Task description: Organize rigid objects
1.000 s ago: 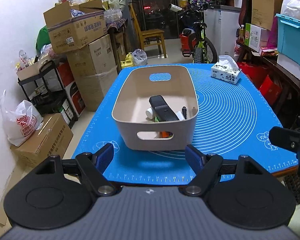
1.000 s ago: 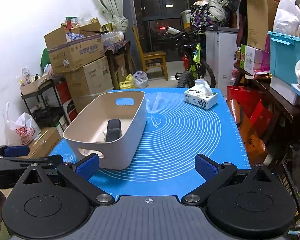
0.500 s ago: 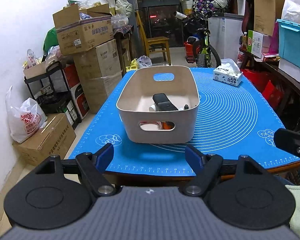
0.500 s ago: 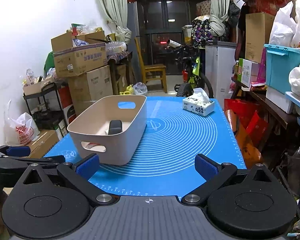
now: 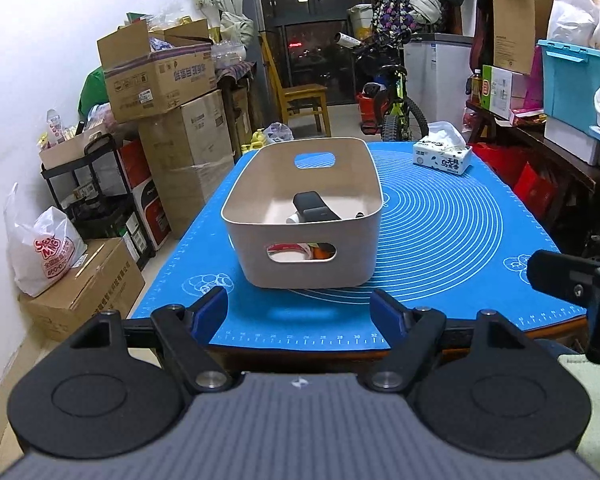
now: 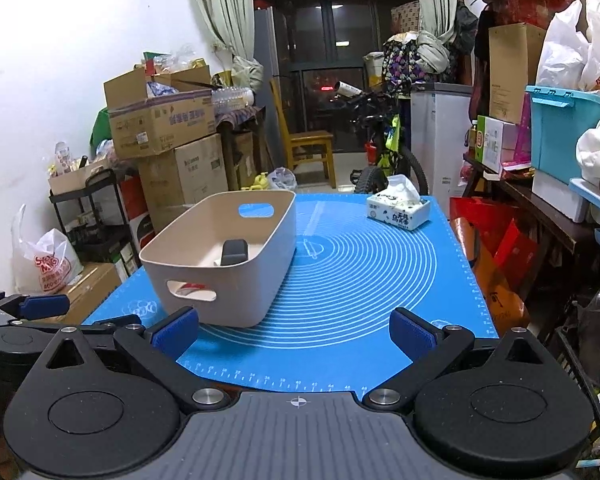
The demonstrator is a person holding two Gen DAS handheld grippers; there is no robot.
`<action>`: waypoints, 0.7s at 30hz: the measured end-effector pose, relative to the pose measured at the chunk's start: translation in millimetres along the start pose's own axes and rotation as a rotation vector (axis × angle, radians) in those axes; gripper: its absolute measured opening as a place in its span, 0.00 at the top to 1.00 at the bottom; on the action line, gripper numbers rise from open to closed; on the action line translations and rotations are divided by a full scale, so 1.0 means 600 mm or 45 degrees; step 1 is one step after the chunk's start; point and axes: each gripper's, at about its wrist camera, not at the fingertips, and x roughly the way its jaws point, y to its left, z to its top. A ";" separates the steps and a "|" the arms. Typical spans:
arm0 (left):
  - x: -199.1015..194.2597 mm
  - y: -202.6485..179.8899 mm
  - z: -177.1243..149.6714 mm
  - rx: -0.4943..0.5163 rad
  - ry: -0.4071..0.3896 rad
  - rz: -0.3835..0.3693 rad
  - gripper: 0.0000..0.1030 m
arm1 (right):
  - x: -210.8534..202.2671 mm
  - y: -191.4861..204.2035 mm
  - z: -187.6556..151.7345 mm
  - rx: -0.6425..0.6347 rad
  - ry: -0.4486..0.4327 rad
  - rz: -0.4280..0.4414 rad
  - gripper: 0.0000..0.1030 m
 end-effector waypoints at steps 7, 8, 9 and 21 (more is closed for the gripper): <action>0.001 -0.001 -0.001 0.002 -0.001 -0.002 0.24 | -0.002 -0.004 -0.001 0.014 -0.002 -0.001 0.02; 0.001 0.000 -0.001 0.003 0.000 -0.001 0.24 | -0.003 -0.004 -0.001 0.012 -0.003 -0.001 0.02; 0.001 -0.001 -0.002 0.005 0.003 0.000 0.24 | -0.002 -0.004 -0.001 0.011 -0.003 0.001 0.02; 0.001 -0.003 -0.003 0.004 -0.002 -0.001 0.24 | 0.001 -0.003 -0.003 0.004 0.004 -0.005 0.02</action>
